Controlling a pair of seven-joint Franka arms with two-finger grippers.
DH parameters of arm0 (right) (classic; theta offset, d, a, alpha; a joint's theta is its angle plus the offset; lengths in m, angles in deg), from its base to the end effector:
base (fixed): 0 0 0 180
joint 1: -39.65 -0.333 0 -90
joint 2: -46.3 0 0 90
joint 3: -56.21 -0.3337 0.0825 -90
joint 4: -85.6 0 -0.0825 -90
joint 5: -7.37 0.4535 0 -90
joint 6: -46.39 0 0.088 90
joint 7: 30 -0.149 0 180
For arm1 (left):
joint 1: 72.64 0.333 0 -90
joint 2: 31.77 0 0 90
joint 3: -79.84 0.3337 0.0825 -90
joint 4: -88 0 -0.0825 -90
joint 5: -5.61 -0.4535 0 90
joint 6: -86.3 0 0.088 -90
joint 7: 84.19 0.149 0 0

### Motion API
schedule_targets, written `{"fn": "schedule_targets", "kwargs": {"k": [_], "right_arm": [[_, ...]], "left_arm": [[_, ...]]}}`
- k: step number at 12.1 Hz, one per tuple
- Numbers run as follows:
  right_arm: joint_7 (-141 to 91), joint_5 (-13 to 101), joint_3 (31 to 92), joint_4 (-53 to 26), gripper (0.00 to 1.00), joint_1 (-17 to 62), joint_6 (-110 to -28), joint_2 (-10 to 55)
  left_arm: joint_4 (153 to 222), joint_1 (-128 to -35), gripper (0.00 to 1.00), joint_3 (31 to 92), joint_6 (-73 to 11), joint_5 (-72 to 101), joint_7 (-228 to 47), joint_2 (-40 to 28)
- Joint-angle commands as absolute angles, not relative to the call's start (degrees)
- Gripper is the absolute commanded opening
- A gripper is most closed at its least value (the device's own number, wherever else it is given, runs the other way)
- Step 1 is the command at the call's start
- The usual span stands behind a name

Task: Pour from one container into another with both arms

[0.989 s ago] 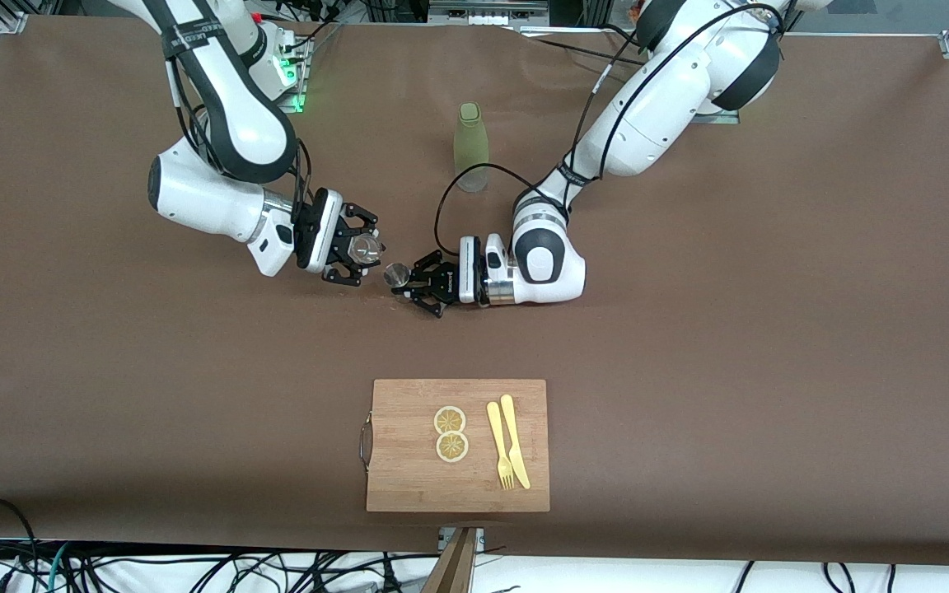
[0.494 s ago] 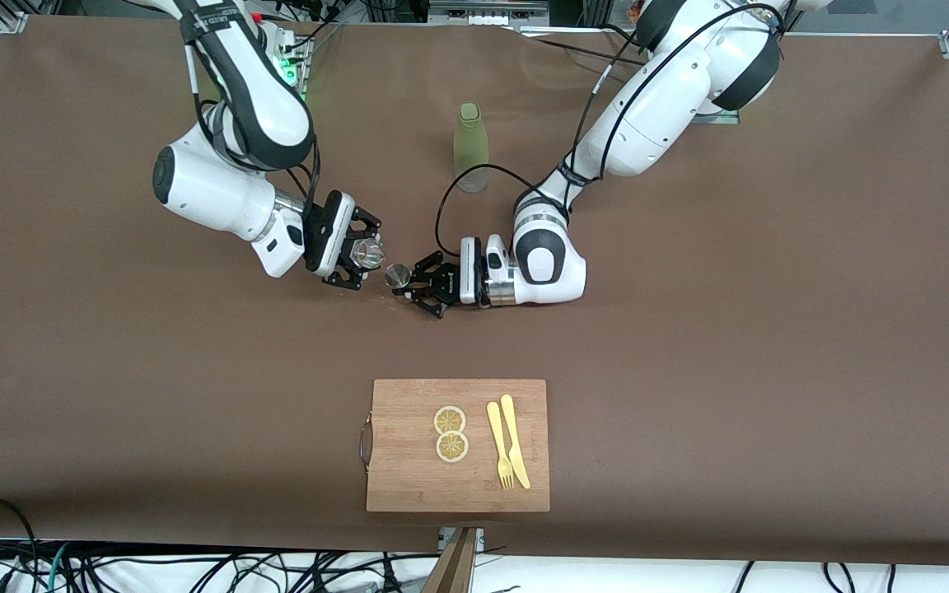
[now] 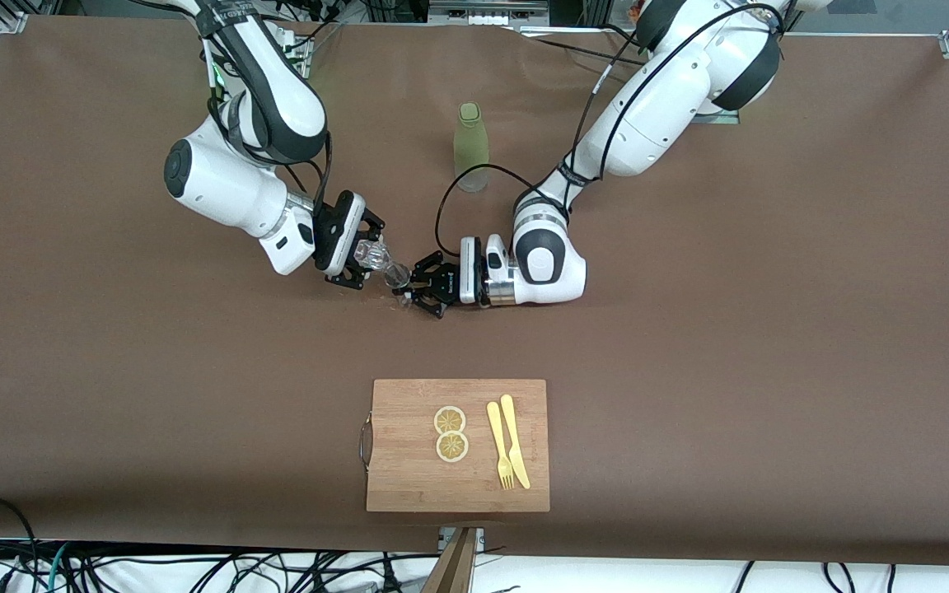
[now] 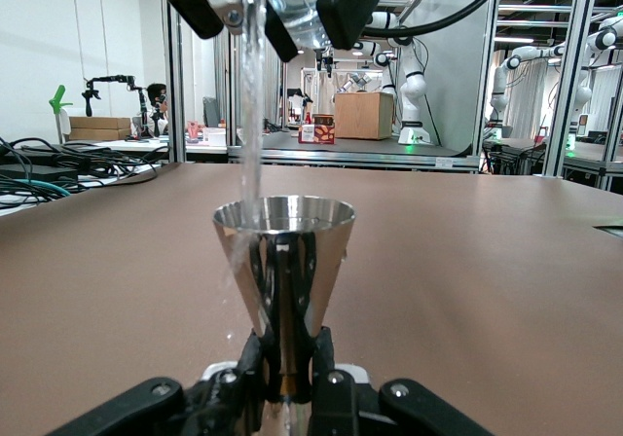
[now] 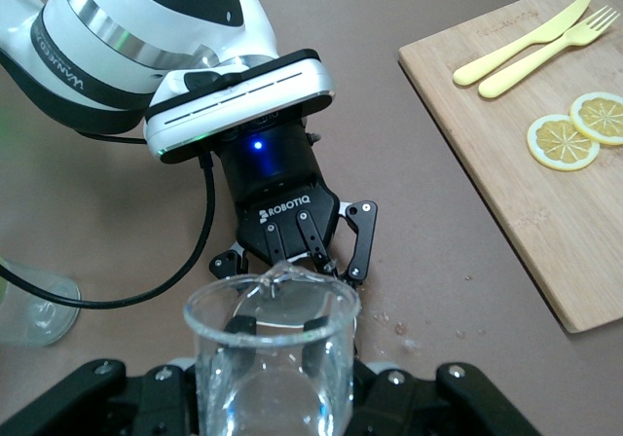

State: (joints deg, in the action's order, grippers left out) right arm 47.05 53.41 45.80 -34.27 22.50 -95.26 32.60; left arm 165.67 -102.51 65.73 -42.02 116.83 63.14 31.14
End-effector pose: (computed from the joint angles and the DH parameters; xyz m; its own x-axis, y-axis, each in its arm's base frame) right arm 0.5756 0.3193 0.2582 0.3505 0.7746 0.5264 0.9363 -0.3035 -0.1767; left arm 0.5774 -0.5824 0.0336 0.0370 -0.1240 0.9916 -0.9987 -0.0397 0.0323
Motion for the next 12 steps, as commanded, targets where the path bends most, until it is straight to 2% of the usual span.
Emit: {"fn": "schedule_targets", "kwargs": {"k": [1, 6, 12], "right_arm": [[46.3, 52.4, 45.7, -35.2, 0.26, 22.2, -96.1, 33.4], [47.8, 52.5, 45.7, -39.0, 0.26, 23.3, -96.1, 35.7], [48.5, 53.1, 45.7, -38.9, 0.26, 25.8, -95.6, 36.7]], "left_arm": [[163.8, -103.4, 0.00, 66.1, -42.5, 119.4, 65.3, 32.1], [163.9, -103.3, 0.00, 66.6, -42.2, 119.0, 65.3, 32.0], [163.9, -103.3, 0.00, 66.6, -42.1, 118.9, 65.1, 31.9]]}}
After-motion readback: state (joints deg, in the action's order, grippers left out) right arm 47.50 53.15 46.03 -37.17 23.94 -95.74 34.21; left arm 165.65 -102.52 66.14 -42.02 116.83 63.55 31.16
